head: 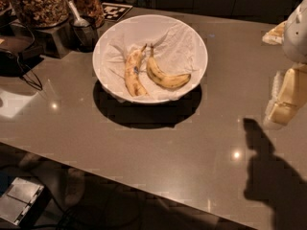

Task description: Pick banana from white bowl

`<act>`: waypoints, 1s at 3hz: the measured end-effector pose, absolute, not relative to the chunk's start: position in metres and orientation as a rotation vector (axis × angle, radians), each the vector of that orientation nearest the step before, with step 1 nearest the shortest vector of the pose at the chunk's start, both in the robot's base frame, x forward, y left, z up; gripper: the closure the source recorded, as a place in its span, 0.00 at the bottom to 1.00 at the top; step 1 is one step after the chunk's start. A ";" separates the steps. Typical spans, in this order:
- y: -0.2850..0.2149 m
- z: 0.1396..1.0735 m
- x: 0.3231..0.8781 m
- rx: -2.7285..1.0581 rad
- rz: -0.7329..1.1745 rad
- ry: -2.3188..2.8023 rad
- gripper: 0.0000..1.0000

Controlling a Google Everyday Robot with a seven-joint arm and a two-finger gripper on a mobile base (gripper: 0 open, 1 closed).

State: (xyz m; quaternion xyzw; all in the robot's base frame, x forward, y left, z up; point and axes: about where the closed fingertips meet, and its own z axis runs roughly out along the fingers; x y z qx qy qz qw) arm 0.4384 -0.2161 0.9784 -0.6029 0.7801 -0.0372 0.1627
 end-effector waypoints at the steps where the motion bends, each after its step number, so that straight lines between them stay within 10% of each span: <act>1: -0.216 0.978 0.438 -1.720 -0.106 2.226 0.00; 3: -0.175 0.981 0.454 -1.834 -0.088 2.227 0.00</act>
Offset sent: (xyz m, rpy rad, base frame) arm 0.0135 0.0234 0.0028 0.0010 0.0725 -0.0151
